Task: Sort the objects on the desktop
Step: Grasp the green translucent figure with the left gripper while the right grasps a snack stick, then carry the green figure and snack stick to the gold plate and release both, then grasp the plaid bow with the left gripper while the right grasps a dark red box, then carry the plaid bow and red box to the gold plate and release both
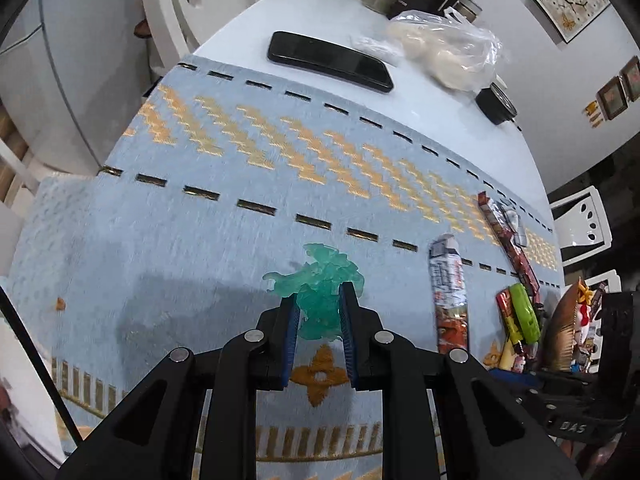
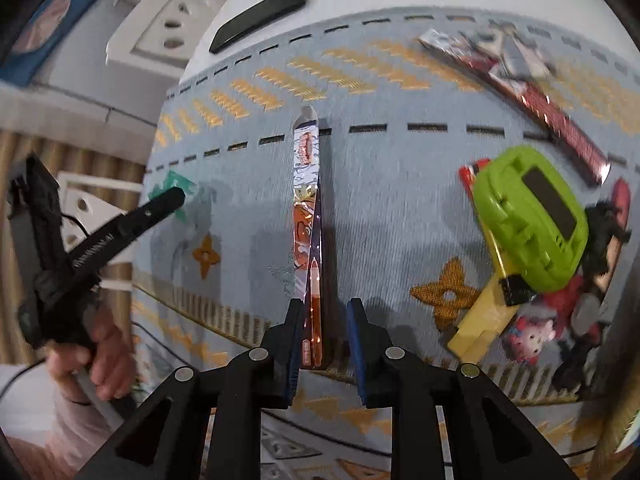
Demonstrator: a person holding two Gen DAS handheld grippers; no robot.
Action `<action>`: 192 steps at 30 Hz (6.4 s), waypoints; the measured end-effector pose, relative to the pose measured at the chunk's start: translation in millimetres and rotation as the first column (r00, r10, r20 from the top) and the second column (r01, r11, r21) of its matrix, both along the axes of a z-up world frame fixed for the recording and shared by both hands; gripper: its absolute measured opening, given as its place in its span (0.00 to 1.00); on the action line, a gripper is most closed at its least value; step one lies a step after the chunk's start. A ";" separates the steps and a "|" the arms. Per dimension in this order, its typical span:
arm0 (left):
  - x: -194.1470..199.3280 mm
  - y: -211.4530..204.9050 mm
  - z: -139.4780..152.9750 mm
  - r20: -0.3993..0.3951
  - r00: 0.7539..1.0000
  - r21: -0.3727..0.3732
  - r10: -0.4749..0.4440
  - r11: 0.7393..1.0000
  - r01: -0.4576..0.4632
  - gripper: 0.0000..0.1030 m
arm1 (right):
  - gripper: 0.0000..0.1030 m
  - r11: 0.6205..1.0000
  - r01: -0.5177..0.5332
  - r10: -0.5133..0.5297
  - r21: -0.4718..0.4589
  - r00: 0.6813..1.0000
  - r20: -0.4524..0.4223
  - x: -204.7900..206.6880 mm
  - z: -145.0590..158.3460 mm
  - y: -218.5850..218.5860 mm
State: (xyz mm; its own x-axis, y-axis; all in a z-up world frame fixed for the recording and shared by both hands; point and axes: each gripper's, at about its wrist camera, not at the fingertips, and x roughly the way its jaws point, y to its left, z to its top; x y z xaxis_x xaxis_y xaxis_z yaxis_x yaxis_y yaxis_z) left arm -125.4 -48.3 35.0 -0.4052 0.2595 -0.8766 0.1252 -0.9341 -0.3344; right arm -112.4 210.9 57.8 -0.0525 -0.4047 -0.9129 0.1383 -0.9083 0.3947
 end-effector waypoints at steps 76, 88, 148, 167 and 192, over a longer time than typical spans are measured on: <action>64.4 306.7 108.9 -0.181 0.761 0.040 -0.623 0.768 0.639 0.36 | 0.51 0.843 0.526 -0.537 -0.112 0.809 -0.242 122.8 122.8 264.0; 47.1 255.0 96.1 -0.162 0.834 0.070 -0.527 0.837 0.542 0.36 | 0.51 0.925 0.367 -0.379 -0.096 0.889 -0.256 80.7 131.4 185.7; -150.8 262.4 -13.3 -0.104 0.861 0.051 -0.499 0.861 0.505 0.55 | 0.22 0.936 0.319 -0.332 -0.149 0.941 -0.067 -89.5 87.1 197.6; -98.2 266.8 59.6 -0.205 0.818 -0.184 -0.537 0.842 0.507 0.18 | 0.22 0.889 0.397 -0.433 -0.227 0.890 -0.142 -32.7 123.8 238.1; 22.7 373.8 141.1 -0.318 0.614 -0.112 -0.722 0.672 0.732 0.31 | 0.22 0.741 0.662 -0.668 -0.111 0.713 -0.214 86.7 167.7 327.9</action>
State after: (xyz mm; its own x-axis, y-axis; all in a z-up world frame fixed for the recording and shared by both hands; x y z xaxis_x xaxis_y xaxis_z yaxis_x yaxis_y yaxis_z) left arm -102.7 325.4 176.1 -0.3171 0.6109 -0.7254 -0.7056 -0.6631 -0.2499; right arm -25.8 538.9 225.5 -0.5175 -0.2080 -0.8300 -0.4110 -0.7904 0.4543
